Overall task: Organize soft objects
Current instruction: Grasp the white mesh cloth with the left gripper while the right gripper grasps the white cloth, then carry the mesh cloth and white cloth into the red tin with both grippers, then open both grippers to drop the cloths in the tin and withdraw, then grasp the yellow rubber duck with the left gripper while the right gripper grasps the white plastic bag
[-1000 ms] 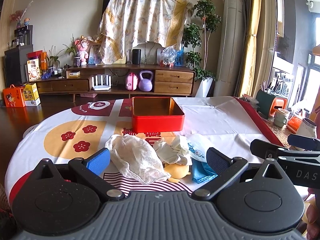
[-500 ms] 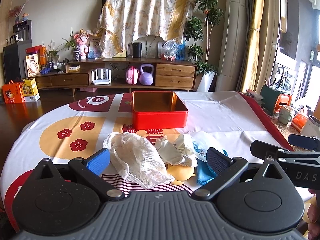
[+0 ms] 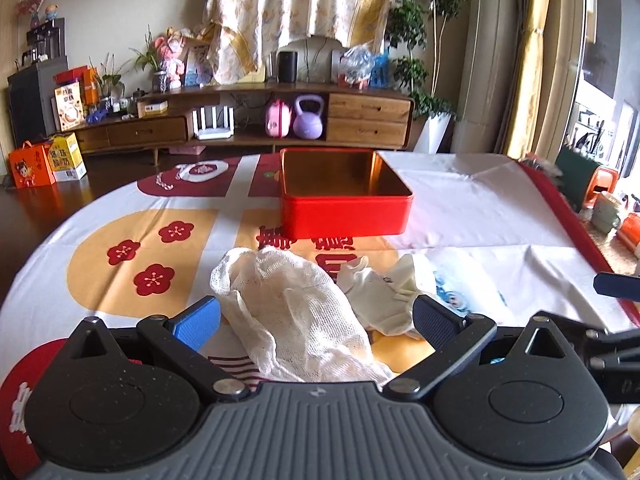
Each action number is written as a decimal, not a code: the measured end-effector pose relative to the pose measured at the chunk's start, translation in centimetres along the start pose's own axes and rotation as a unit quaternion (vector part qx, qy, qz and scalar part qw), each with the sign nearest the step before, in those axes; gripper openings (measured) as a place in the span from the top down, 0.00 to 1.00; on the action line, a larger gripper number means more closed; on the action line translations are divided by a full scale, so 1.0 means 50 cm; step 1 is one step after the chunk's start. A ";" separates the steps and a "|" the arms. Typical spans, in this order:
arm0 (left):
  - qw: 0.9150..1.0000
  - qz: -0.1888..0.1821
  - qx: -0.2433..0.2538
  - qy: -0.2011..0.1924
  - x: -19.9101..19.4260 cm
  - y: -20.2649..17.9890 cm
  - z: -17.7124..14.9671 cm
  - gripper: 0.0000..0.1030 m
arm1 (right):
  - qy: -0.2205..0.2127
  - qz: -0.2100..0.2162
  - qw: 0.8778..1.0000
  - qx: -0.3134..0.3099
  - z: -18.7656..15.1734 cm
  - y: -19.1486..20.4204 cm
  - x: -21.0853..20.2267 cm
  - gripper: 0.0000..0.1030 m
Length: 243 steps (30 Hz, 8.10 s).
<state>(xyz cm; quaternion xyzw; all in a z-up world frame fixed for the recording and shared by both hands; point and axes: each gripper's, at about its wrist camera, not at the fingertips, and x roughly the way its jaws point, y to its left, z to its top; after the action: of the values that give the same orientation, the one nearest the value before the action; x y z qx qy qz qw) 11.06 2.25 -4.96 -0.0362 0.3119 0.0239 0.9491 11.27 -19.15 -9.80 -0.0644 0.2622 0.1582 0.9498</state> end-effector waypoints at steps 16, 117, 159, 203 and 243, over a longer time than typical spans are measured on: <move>0.993 0.013 -0.045 0.104 0.210 0.067 0.021 0.00 | 0.046 0.080 0.987 -0.130 0.031 0.083 0.160 0.21; 0.995 -0.064 0.069 0.012 0.475 -0.022 0.395 0.87 | -0.018 0.066 0.998 -0.013 0.351 -0.079 0.394 0.94; 0.980 -0.077 0.073 0.171 0.618 -0.013 0.327 0.57 | 0.125 0.094 0.987 -0.048 0.288 -0.061 0.521 0.58; 0.993 -0.097 0.046 0.045 0.159 -0.042 0.306 0.32 | 0.006 0.088 0.995 0.045 0.279 -0.115 0.136 0.04; 0.993 -0.098 0.027 0.065 0.086 -0.075 -0.012 0.16 | 0.025 0.047 0.994 0.096 0.006 -0.129 0.045 0.00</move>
<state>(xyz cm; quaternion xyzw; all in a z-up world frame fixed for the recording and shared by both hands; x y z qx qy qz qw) 14.42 -1.43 -7.79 -0.0420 0.3684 -0.0800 0.9253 15.40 -24.55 -10.44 0.0356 0.3021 0.1746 0.9365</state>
